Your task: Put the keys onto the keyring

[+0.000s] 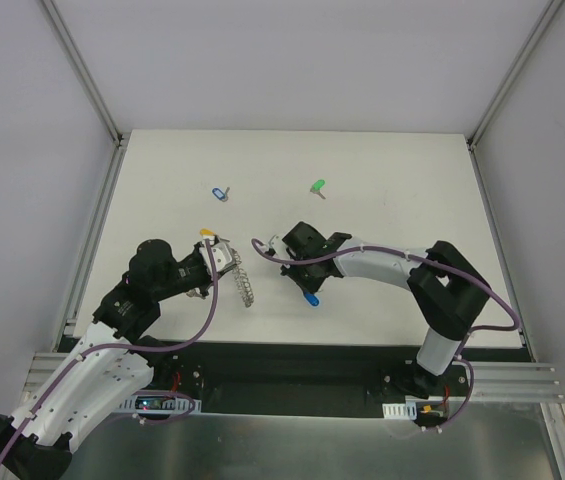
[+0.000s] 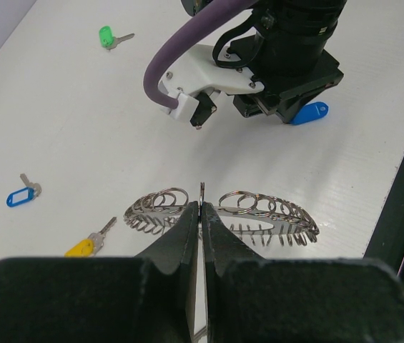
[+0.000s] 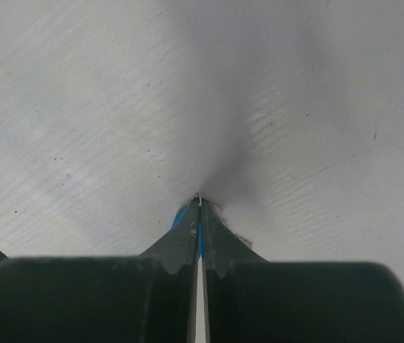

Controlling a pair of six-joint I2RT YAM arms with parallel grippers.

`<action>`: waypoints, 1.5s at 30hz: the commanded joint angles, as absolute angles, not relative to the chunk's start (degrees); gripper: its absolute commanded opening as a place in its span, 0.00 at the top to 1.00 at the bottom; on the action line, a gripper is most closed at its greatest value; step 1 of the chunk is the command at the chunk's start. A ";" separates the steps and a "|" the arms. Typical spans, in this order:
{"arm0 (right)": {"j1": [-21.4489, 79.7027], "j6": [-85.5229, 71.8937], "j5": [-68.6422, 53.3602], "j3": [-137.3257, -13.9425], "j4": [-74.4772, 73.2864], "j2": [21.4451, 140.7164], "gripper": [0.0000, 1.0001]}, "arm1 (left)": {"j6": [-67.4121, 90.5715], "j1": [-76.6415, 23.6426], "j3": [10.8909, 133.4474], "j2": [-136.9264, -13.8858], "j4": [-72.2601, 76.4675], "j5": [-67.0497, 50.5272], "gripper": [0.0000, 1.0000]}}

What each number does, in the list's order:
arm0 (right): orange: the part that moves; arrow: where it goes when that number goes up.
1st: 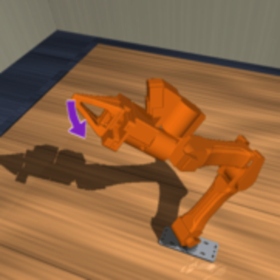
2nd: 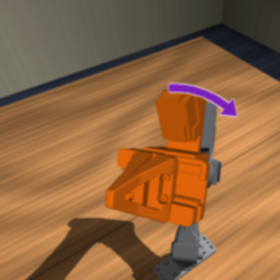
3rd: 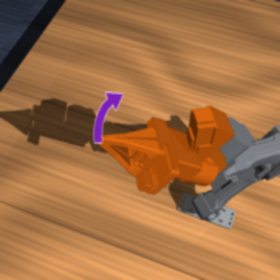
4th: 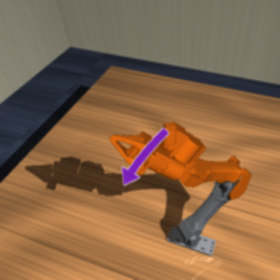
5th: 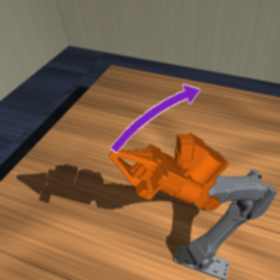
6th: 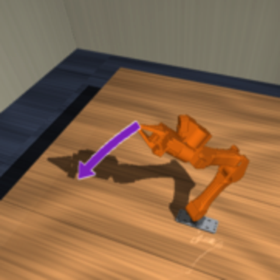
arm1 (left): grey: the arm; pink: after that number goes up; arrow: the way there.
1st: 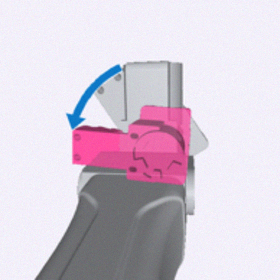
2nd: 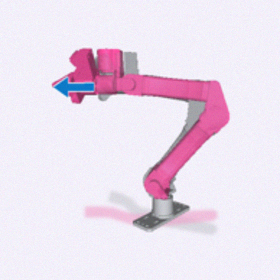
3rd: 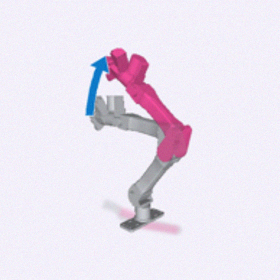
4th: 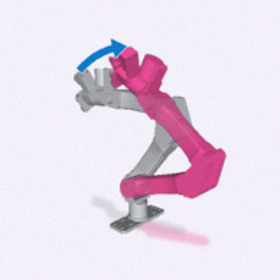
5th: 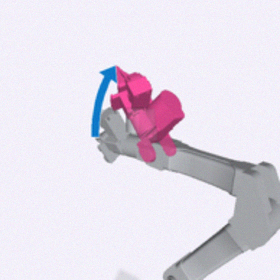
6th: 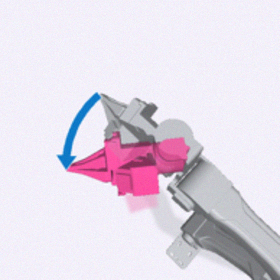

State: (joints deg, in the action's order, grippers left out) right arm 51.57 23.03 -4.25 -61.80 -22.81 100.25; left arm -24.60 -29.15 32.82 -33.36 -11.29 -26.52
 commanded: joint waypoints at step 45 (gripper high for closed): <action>55.01 46.84 -29.10 -82.09 -35.68 74.00 0.99 | -34.45 -29.36 51.24 -48.43 -10.99 -60.56 1.00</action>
State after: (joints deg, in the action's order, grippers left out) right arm 53.47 43.97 -28.71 -78.91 -33.52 72.60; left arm -32.84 -29.19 48.51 -48.73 -12.95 -56.84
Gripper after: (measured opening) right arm 0.019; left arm 0.006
